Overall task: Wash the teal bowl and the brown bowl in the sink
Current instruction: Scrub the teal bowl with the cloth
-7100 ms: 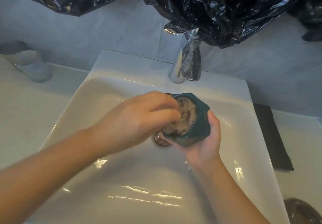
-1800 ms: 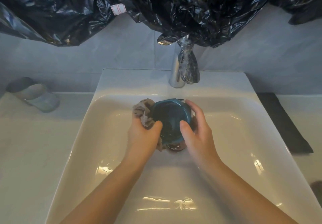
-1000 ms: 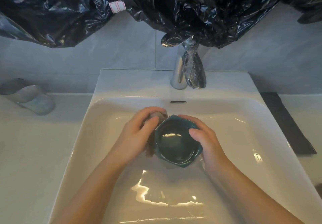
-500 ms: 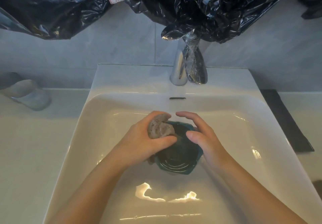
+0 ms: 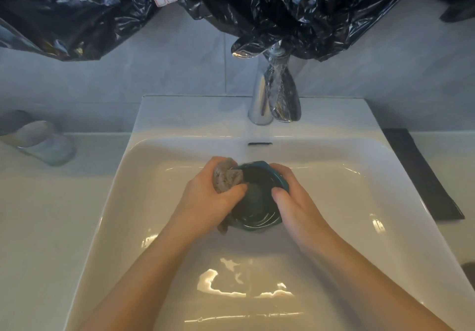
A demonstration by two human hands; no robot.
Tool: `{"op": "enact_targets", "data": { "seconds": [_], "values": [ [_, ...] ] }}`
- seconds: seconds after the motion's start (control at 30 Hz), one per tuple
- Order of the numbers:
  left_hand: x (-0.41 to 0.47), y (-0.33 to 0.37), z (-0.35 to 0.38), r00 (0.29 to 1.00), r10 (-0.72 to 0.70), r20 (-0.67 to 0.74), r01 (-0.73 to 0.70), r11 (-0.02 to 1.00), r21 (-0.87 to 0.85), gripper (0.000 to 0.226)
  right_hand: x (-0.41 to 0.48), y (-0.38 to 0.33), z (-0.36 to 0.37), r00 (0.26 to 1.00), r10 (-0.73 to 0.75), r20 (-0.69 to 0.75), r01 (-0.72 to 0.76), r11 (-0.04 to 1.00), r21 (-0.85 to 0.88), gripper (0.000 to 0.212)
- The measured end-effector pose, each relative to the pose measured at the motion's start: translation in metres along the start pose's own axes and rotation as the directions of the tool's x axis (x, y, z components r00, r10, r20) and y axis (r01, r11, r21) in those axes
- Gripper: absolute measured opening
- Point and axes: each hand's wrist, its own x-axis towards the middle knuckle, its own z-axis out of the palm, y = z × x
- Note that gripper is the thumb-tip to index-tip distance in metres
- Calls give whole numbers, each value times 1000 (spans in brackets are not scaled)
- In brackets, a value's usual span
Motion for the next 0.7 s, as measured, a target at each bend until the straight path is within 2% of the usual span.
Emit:
{"op": "enact_targets", "data": {
  "seconds": [0.17,0.27,0.33,0.4,0.5,0.57,0.63,0.7],
  "values": [
    [5,-12,-13,984,3,177,-16,997,73,44,-2,-2,-5,990,-10,141,23,996,-91,38],
    [7,-14,-20,944,12,331,-63,987,145,44,-6,-1,-4,962,11,271,28,989,-143,41],
    [7,-11,-21,919,-1,394,-65,986,156,45,-7,-3,-3,956,4,293,36,990,-133,38],
    [6,-10,-19,944,2,331,-48,990,131,50,-5,-4,-2,979,-16,201,29,998,-61,38],
    [3,-11,-12,996,-3,90,1,1000,26,59,0,-3,-4,998,3,56,-6,998,60,43],
    [1,-11,-8,998,-7,-69,2,997,-81,59,1,-2,-2,1000,13,-18,-12,999,48,30],
    [0,-9,-5,994,4,-109,-19,991,-133,59,0,-2,1,998,-13,-61,14,1000,24,24],
    [-1,-9,-4,998,37,-56,-43,992,-121,63,-1,-4,0,994,-65,-90,67,998,21,26]
  ]
}}
